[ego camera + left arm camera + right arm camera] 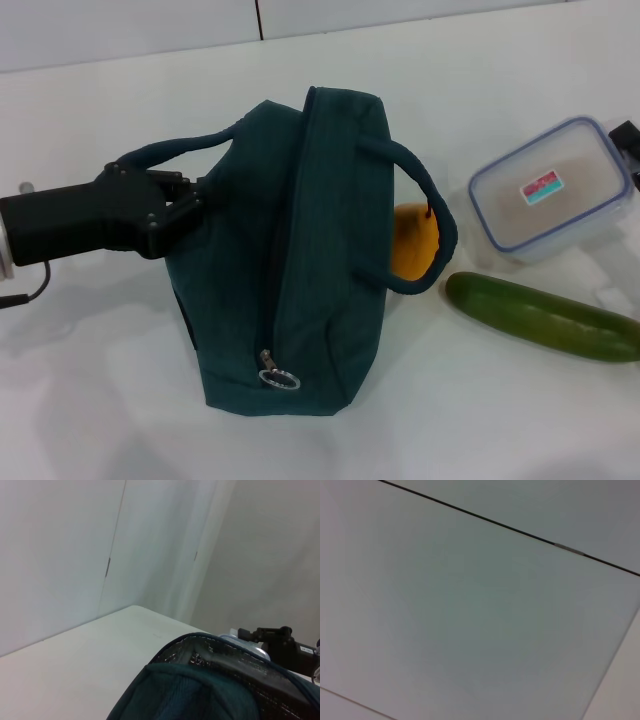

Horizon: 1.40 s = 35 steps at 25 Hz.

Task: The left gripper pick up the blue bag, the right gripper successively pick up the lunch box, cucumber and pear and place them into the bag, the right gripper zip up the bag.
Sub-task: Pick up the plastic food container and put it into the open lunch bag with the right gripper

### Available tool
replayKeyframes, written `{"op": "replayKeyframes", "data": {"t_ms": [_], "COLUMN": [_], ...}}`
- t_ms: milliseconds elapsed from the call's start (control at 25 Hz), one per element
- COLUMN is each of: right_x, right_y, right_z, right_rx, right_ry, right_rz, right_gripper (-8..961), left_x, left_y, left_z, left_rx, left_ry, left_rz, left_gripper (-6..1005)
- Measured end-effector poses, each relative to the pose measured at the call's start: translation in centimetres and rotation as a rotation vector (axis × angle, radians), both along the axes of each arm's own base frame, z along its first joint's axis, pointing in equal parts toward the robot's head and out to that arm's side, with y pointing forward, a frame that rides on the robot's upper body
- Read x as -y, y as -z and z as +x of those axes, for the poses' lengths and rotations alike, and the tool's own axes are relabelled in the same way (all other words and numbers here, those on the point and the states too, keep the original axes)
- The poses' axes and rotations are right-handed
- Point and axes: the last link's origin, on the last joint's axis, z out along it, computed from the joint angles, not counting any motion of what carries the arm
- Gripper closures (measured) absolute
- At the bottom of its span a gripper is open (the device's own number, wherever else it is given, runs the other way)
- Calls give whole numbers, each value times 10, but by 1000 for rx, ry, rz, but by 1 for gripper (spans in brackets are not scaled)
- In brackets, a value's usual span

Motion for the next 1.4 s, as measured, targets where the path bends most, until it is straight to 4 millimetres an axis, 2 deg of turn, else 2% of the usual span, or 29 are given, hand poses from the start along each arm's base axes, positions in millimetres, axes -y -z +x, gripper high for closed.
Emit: {"op": "replayKeyframes", "data": {"t_ms": [240, 480, 800, 1200, 1280, 1400], "right_x": [1, 2, -3, -18, -29, -44], "right_y": [-7, -16, -27, -56, -68, -75], "right_z": [-2, -3, -8, -43, -63, -83], "right_rx": [-7, 13, 42, 34, 23, 15], "right_ry": [-28, -50, -109, -347, -453, -541], "right_rz": [29, 55, 79, 134, 155, 155], "right_gripper": [780, 843, 857, 856, 856, 856], "left_x": [0, 6, 8, 10, 10, 10], "left_y": [-1, -4, -3, -3, -3, -2], "left_z": [0, -5, -5, -5, -6, -5], "left_rx": [1, 32, 40, 45, 46, 47], "left_ry": [2, 26, 30, 27, 27, 28], "left_rz": [5, 47, 38, 35, 35, 32], "left_gripper": [945, 945, 945, 945, 945, 945]}}
